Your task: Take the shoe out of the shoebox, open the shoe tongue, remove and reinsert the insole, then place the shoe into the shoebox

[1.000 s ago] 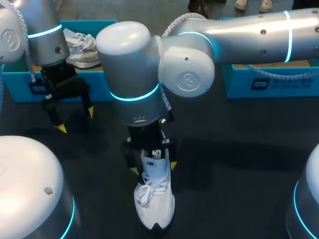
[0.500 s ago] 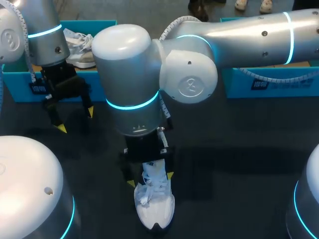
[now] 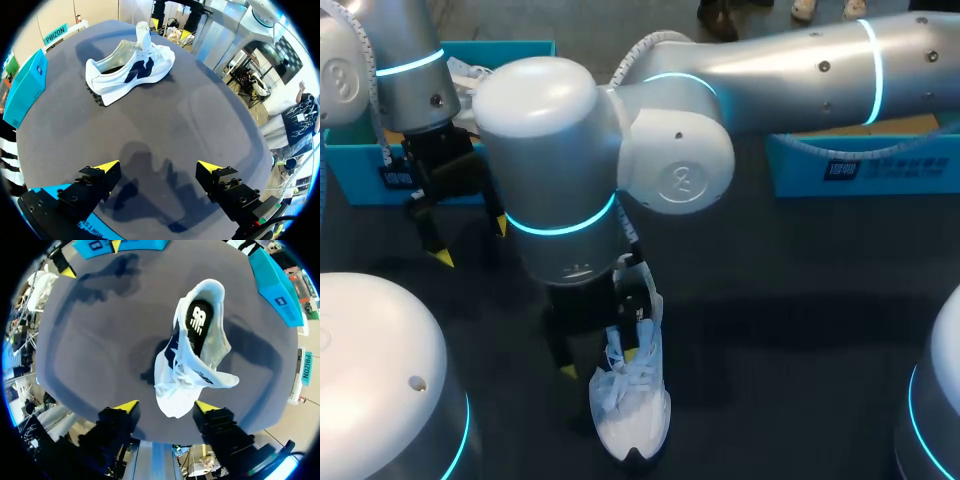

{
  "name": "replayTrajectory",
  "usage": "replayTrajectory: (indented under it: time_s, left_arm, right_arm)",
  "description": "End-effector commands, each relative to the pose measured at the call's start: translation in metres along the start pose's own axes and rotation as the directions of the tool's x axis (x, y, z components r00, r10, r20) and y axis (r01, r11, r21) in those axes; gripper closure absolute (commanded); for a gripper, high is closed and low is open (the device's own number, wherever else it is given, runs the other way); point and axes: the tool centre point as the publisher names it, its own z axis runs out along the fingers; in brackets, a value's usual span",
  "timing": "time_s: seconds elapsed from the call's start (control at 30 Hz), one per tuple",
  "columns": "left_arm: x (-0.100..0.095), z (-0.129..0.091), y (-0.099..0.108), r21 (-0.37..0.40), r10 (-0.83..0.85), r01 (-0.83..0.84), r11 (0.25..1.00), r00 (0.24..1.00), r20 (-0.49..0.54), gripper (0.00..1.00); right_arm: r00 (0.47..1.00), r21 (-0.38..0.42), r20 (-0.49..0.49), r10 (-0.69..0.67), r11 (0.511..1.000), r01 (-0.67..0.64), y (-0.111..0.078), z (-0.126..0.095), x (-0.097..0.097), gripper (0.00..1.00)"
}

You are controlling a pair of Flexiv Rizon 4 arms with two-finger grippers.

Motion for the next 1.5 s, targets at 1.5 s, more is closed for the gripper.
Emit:
replayTrajectory:
  time_s: [1.5]
  left_arm:
    - [0.001, -0.001, 0.000, -0.003, 0.000, 0.000, 1.000, 1.000, 0.000, 0.00]
  right_arm:
    - [0.972, -0.026, 0.013, 0.235, 0.972, -0.234, 0.020, 0.010, -0.019, 0.82]
